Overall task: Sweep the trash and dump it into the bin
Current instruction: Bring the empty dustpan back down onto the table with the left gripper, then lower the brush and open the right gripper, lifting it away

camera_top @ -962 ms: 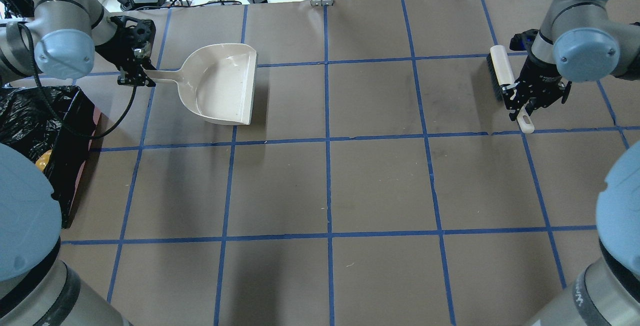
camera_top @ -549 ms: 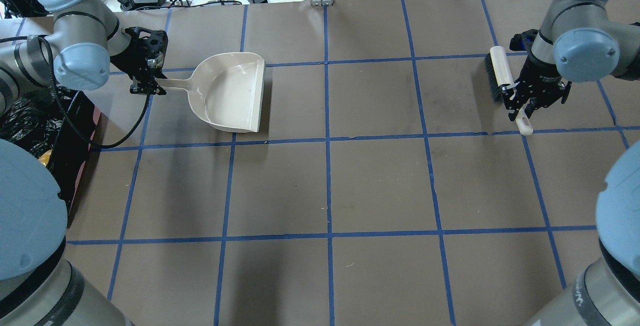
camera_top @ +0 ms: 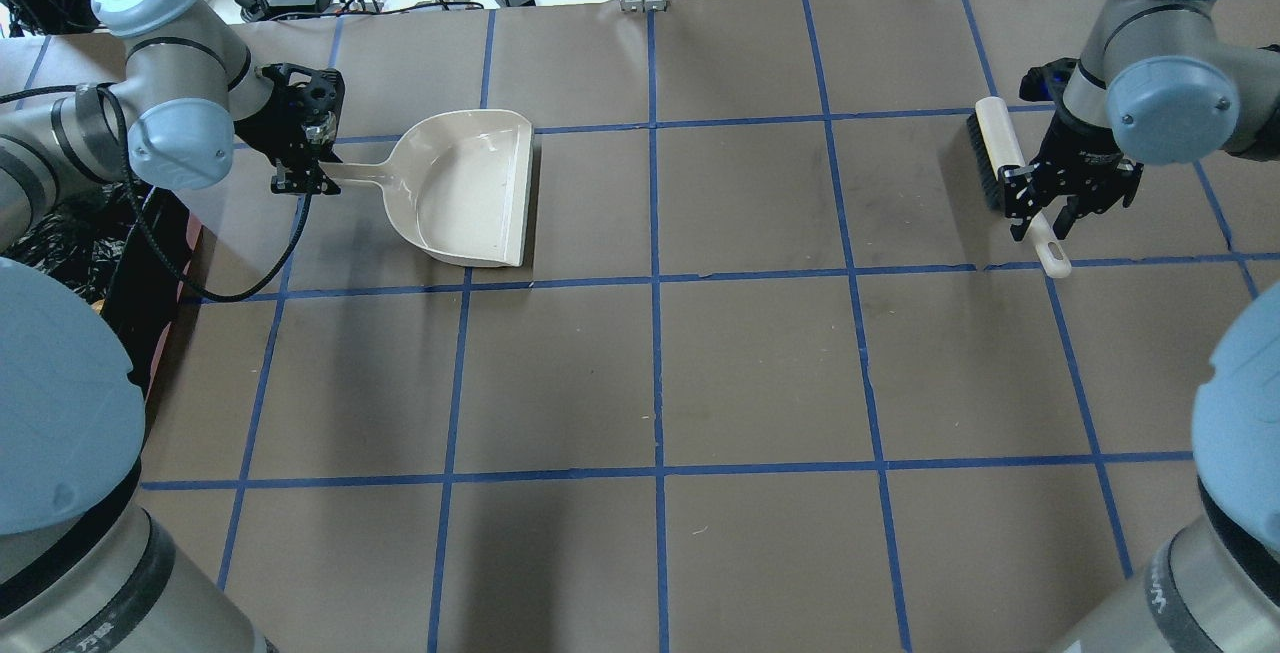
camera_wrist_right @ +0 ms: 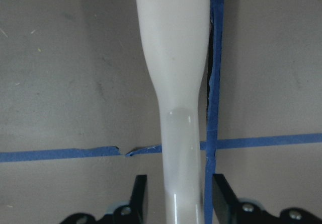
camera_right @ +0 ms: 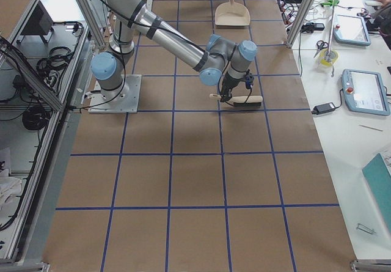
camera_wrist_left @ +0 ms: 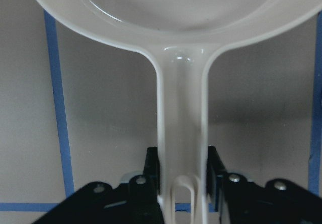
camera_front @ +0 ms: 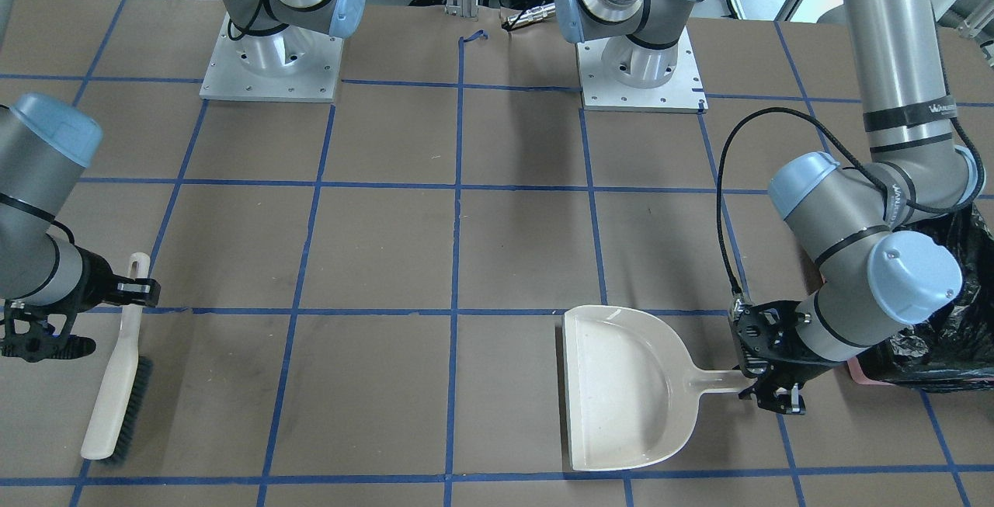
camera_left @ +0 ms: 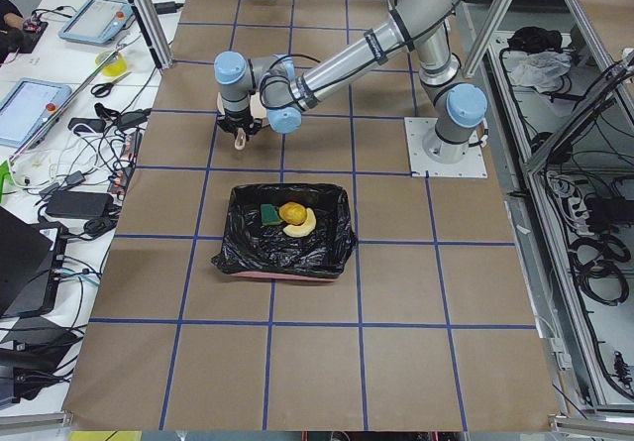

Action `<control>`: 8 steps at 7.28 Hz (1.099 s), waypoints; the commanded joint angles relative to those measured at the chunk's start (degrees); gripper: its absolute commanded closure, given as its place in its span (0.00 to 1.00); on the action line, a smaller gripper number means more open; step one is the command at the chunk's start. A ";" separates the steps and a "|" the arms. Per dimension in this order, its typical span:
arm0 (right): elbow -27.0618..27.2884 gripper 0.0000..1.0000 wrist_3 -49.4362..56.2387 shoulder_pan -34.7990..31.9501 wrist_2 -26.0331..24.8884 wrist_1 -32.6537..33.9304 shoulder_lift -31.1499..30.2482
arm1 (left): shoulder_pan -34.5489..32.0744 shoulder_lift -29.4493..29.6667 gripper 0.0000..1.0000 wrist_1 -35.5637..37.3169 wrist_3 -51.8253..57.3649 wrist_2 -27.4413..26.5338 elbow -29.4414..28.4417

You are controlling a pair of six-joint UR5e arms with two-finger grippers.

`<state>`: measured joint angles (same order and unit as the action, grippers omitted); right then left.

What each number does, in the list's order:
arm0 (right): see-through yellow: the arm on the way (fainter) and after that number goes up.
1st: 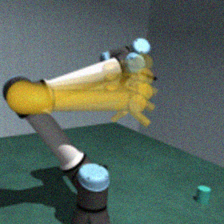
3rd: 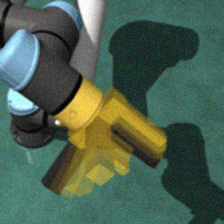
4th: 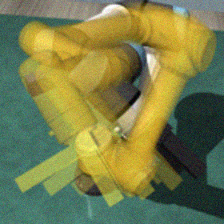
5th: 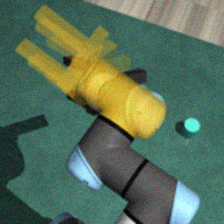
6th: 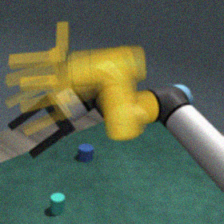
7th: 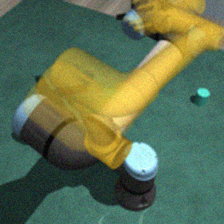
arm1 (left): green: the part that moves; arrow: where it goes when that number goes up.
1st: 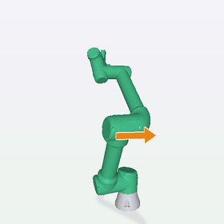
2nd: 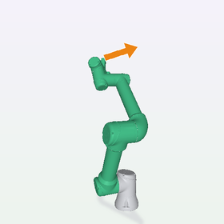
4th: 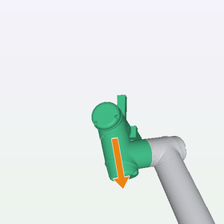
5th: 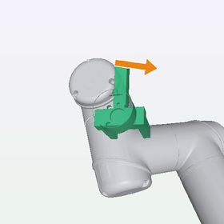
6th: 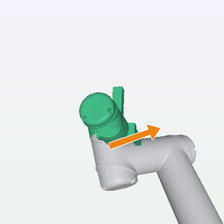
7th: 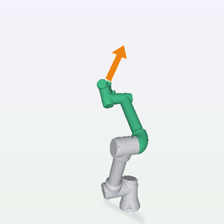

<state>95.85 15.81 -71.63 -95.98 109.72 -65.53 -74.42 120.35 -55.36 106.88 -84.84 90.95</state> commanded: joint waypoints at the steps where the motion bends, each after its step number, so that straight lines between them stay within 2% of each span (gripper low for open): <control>1: -0.92 0.11 -0.08 0.00 -0.09 0.15 -0.73 | -0.29 -0.37 1.00 0.25 -1.41 -0.06 0.37; 2: -1.63 0.01 -0.16 0.00 0.00 0.06 -2.39 | -0.29 0.23 1.00 0.25 -1.67 -0.06 0.37; 4: -3.82 0.00 -0.43 -0.35 0.00 -4.13 -7.13 | -0.55 0.24 1.00 0.25 -1.68 0.03 0.37; 6: -9.16 0.00 -0.69 -1.23 0.00 -12.73 -12.23 | -0.99 0.24 1.00 0.42 -1.50 -0.15 0.46; 7: -11.28 0.00 -0.95 -3.32 0.09 -15.30 -14.17 | -1.08 0.24 1.00 0.77 -1.59 -0.32 0.46; 8: -11.65 0.00 -5.65 -7.52 0.00 -15.41 -15.58 | -1.08 0.33 1.00 0.78 -1.50 -0.41 0.46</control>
<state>85.66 13.78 -75.21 -95.95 96.03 -78.95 -75.43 120.60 -54.71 105.33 -85.11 91.39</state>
